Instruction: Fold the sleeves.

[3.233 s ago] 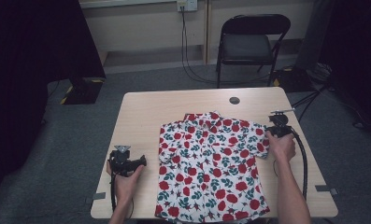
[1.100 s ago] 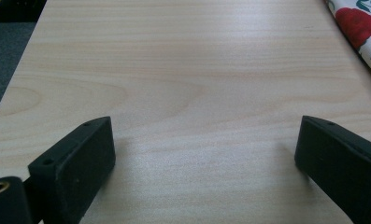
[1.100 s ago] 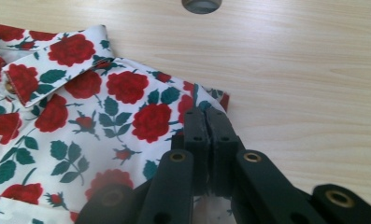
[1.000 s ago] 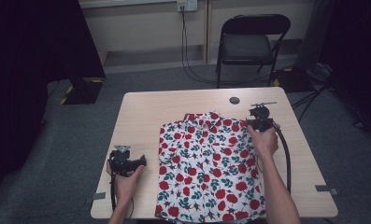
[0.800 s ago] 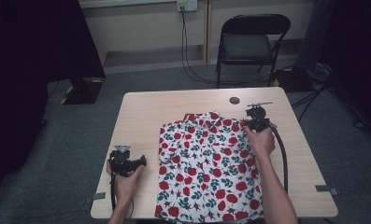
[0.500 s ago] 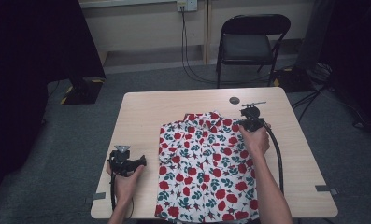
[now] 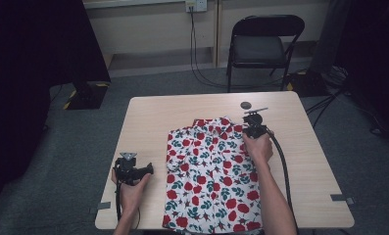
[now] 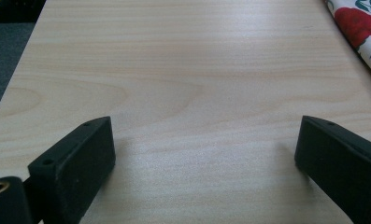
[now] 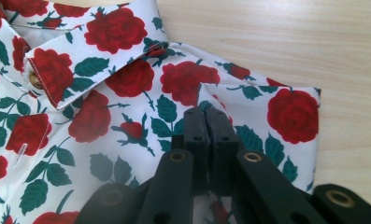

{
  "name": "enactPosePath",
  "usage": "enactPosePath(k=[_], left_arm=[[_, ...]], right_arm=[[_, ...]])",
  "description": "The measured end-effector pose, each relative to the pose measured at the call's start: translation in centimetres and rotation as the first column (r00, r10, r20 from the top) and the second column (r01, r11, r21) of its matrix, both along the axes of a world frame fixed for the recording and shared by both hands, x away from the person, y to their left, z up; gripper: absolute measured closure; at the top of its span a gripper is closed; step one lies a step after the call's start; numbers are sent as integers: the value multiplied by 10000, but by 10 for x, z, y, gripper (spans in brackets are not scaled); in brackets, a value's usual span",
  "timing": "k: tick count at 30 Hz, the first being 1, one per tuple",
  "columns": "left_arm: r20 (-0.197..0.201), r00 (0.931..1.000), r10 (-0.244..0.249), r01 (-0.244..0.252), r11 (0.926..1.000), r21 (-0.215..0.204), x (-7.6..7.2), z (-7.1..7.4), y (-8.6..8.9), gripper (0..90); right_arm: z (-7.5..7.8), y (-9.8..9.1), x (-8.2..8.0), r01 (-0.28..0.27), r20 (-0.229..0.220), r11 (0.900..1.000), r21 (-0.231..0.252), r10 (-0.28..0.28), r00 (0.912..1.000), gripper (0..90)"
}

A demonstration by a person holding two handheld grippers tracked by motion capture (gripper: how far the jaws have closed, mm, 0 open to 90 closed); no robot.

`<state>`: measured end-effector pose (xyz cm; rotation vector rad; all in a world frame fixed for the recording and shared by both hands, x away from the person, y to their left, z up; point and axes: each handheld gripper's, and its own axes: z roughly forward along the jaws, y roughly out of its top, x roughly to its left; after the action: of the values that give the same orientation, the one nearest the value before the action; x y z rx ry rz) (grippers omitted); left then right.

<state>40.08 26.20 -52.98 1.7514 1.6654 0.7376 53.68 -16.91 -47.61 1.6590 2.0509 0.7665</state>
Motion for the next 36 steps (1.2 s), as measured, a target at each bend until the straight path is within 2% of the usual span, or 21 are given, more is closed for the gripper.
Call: enactPosePath(k=[9,18,22,29,36], left_arm=[[-1,10000,-4,4,10000,2,0,0,0,43],[-23,10000,-28,28,10000,24,0,0,0,43],[-24,10000,-30,30,10000,26,0,0,0,44],[-24,10000,-29,29,10000,27,0,0,0,43],[-24,10000,-29,30,10000,28,0,0,0,43]], right_arm=[[-11,5,4,-75,-234,10000,-57,74,9997,867],[-2,0,1,14,19,9996,289,-14,10000,648],[1,-3,-3,12,76,9991,418,-15,10000,617],[4,-4,-16,-117,239,9987,487,105,9997,562],[11,-15,-36,-174,571,9978,632,138,9983,586]])
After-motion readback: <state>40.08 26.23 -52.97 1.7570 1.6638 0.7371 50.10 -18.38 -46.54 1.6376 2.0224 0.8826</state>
